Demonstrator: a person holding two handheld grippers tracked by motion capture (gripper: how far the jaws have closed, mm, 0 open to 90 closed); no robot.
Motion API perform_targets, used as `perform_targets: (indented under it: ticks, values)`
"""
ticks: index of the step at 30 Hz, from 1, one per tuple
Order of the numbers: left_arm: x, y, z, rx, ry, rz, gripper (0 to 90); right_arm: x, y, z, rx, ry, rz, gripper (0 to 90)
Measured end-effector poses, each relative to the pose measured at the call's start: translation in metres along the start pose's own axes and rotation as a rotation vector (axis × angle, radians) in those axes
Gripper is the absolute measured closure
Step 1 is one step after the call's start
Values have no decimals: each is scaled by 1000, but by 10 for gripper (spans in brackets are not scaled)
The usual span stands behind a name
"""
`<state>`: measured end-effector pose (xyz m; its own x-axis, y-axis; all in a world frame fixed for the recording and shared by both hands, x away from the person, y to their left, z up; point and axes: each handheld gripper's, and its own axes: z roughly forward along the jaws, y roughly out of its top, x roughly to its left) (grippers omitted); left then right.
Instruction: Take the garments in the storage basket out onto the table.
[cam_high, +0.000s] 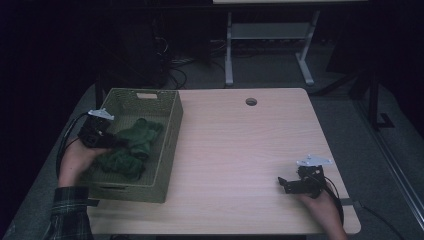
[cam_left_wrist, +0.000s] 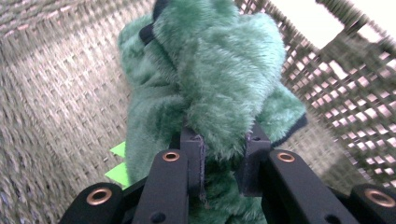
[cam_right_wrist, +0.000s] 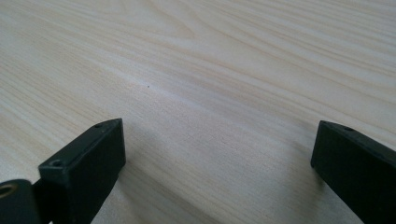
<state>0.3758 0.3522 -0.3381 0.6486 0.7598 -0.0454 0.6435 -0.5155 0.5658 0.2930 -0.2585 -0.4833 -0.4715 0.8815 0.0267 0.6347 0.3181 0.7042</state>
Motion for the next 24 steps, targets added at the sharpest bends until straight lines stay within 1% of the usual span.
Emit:
perform_targets:
  ticks: [2, 5, 6, 7, 11, 17, 24]
  values:
    - [0, 5, -4, -13, -3, -10, 757, 0, 0, 0, 0, 0, 0, 29]
    - [-1, 12, -13, -30, 9, -23, 760, 0, 0, 0, 0, 0, 1, 29]
    - [-1, 15, -17, -42, 8, -30, 760, 0, 0, 0, 0, 0, 0, 29]
    - [-1, 17, -20, -49, 7, -27, 761, 0, 0, 0, 1, 0, 1, 29]
    - [-4, 27, -31, -86, -2, -40, 763, 0, 0, 0, 0, 0, 0, 29]
    - [-8, 40, -41, -103, -18, -50, 766, 0, 0, 0, 0, 0, 1, 29]
    - [-12, 54, -57, -139, -31, -63, 773, 0, 0, 0, 0, -1, 2, 29]
